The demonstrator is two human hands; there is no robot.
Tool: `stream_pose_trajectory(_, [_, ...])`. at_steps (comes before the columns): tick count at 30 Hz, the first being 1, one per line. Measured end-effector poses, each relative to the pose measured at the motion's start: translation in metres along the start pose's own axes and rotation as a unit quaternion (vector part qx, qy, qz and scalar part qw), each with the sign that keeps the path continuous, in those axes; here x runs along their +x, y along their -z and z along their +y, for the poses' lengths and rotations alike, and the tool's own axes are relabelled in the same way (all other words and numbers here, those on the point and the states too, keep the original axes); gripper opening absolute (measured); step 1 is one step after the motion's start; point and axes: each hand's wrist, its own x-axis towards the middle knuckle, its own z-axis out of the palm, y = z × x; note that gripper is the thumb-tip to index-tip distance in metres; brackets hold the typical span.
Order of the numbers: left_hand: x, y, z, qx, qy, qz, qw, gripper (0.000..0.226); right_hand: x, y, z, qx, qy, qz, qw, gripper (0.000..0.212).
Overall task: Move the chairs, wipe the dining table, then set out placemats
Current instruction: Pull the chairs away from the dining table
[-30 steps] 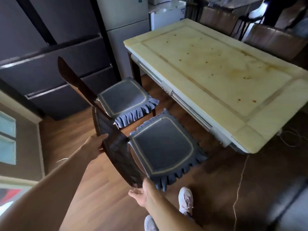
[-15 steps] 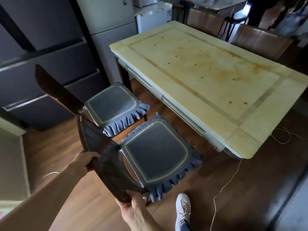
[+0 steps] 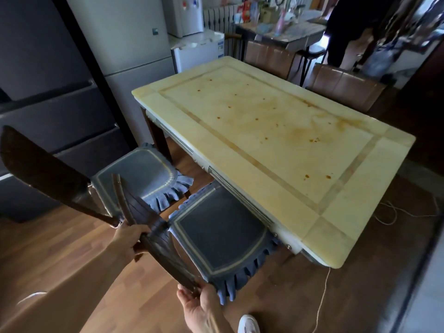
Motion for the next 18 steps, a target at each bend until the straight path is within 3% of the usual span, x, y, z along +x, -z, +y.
stream_pose_trajectory(18, [0.029, -0.173, 0.050, 0.031, -0.014, -0.042, 0.999, 0.028, 0.028, -0.024, -0.181, -0.029, 0.049, 0.004, 0.998, 0.029])
